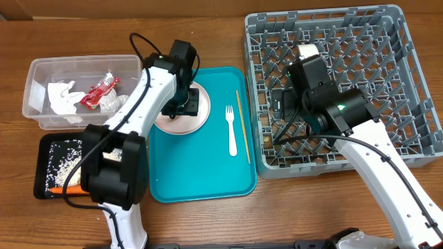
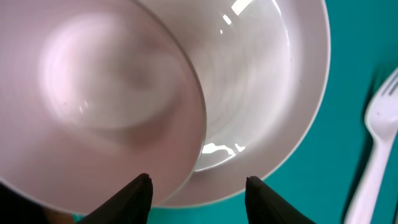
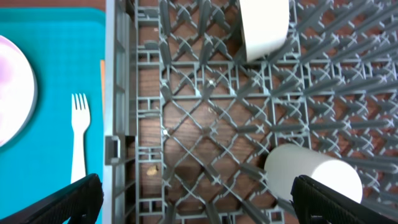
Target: Sort waste into correct bins and load items into the dishwasher
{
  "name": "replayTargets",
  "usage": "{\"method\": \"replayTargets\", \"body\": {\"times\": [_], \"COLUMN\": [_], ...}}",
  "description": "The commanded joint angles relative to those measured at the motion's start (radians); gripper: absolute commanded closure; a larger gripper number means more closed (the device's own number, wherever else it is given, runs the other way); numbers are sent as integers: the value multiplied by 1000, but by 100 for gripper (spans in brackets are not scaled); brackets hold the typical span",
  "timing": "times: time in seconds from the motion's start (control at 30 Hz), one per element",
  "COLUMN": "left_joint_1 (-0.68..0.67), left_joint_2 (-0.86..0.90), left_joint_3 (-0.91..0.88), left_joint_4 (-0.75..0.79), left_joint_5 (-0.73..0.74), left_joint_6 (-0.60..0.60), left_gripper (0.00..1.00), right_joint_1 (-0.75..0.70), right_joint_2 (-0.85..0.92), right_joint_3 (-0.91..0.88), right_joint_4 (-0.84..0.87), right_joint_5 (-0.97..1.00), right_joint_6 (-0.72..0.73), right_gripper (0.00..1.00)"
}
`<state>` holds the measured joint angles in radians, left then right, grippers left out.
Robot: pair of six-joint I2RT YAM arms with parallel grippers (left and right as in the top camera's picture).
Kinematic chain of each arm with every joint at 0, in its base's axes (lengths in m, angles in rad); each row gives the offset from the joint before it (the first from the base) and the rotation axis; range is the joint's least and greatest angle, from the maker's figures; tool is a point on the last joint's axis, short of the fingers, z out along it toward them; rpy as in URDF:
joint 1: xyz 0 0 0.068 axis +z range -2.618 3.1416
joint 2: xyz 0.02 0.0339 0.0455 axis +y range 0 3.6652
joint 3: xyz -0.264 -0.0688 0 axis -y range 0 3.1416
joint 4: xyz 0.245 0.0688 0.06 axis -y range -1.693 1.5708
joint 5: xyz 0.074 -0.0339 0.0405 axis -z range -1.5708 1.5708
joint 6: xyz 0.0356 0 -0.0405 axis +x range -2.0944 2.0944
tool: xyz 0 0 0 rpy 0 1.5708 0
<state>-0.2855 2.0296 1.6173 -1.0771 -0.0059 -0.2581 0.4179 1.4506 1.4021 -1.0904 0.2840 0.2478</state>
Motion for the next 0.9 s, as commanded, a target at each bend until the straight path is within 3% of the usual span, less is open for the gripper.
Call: {"method": "replayTargets", "body": {"times": [0.0, 0.3, 0.77, 0.87], "left_joint_1": [3, -26, -38, -27], "left_joint_2": [48, 90, -39, -79], "left_joint_3": [7, 13, 25, 44], "left_joint_4": [26, 40, 84, 64], "left_joint_5": [-19, 172, 205, 142], "left_joint_6": [18, 19, 55, 53], "left_gripper": [50, 62, 55, 55], "right_joint_1": [-3, -3, -3, -3], "right_joint_2": [-14, -14, -14, -14], "right_joint_3": [7, 7, 7, 7], "right_joint_4": [-2, -4, -5, -9], "right_joint_5": [-2, -2, -2, -2], "right_joint_6": [16, 15, 15, 15], "right_gripper": [0, 0, 0, 0]}}
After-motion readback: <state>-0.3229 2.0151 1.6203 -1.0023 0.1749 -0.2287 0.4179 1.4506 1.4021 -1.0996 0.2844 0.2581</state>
